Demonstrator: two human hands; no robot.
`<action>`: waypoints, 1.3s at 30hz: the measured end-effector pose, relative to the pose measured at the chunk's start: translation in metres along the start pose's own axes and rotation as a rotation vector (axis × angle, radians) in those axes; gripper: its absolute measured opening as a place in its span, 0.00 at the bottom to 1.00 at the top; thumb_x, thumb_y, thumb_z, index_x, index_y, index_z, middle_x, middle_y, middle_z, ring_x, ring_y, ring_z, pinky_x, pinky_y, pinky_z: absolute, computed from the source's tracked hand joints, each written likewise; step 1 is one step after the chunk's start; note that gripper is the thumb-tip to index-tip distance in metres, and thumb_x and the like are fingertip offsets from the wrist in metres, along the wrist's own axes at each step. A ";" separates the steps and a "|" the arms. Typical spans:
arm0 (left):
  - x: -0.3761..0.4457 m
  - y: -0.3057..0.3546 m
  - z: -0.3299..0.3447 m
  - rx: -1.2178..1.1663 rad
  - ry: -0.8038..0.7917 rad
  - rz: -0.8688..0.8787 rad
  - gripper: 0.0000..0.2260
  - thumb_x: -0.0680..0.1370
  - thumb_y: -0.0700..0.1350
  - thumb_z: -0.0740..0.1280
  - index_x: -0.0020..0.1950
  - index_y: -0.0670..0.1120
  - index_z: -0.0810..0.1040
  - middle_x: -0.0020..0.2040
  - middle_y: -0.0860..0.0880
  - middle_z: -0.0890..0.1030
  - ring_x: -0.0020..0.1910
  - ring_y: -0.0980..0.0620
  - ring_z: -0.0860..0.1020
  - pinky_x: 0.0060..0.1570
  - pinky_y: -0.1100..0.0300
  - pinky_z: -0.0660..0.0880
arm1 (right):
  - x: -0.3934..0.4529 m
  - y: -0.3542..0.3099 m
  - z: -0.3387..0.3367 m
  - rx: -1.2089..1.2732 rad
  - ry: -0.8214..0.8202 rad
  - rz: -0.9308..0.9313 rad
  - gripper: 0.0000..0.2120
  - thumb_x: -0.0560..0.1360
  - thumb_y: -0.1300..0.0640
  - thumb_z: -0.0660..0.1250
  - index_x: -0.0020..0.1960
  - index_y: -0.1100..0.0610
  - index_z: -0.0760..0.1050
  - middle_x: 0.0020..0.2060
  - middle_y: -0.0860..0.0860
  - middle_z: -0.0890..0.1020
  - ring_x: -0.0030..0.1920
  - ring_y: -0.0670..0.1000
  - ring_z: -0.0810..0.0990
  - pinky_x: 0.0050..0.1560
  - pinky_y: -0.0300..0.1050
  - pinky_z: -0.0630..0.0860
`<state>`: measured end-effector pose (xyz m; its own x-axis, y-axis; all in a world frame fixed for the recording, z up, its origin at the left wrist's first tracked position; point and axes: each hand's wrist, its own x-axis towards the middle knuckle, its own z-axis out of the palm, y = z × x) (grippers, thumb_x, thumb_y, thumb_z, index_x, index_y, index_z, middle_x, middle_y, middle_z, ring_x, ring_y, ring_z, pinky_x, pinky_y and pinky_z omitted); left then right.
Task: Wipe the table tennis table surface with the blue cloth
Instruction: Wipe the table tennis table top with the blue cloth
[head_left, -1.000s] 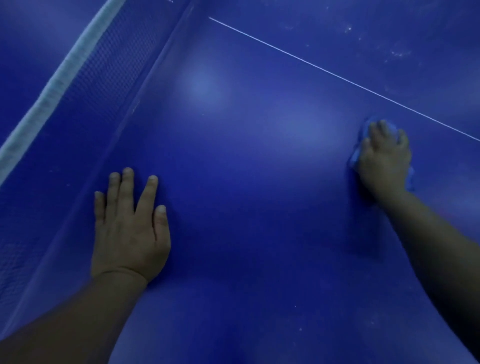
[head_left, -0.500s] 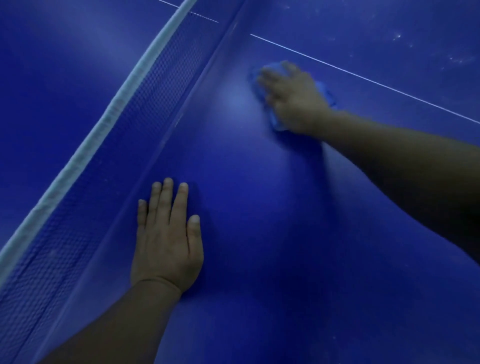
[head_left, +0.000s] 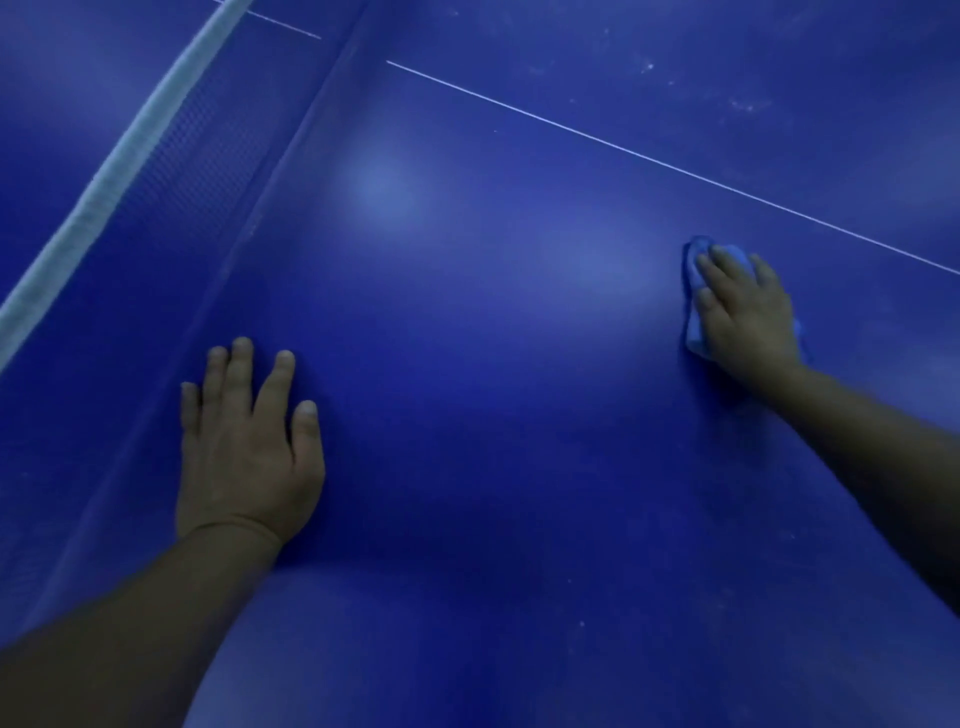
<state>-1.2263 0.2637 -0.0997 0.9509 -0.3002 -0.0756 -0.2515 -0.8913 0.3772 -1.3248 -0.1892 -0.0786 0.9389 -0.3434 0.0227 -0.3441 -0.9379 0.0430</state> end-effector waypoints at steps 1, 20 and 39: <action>-0.001 0.001 0.000 0.010 0.006 0.003 0.31 0.79 0.57 0.48 0.79 0.45 0.62 0.81 0.42 0.54 0.81 0.47 0.46 0.78 0.49 0.39 | -0.007 0.007 0.005 -0.044 0.041 0.014 0.29 0.85 0.48 0.43 0.69 0.65 0.73 0.69 0.62 0.74 0.71 0.61 0.71 0.74 0.58 0.59; -0.010 0.002 -0.001 0.088 -0.010 0.024 0.30 0.82 0.59 0.47 0.81 0.47 0.55 0.82 0.43 0.49 0.81 0.46 0.44 0.78 0.47 0.39 | -0.099 -0.125 0.022 -0.069 0.215 -0.578 0.20 0.78 0.58 0.59 0.68 0.61 0.75 0.68 0.57 0.76 0.70 0.61 0.70 0.69 0.61 0.63; -0.002 -0.004 0.004 0.119 0.003 0.053 0.27 0.81 0.56 0.48 0.79 0.49 0.62 0.81 0.46 0.56 0.81 0.48 0.48 0.77 0.50 0.39 | 0.154 -0.291 0.016 0.107 -0.008 -0.262 0.26 0.81 0.51 0.44 0.76 0.55 0.64 0.77 0.50 0.64 0.77 0.63 0.58 0.73 0.60 0.55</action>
<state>-1.2275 0.2662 -0.1048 0.9362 -0.3470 -0.0553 -0.3208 -0.9083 0.2684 -1.0802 0.0304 -0.1031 0.9960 -0.0882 0.0168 -0.0871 -0.9945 -0.0588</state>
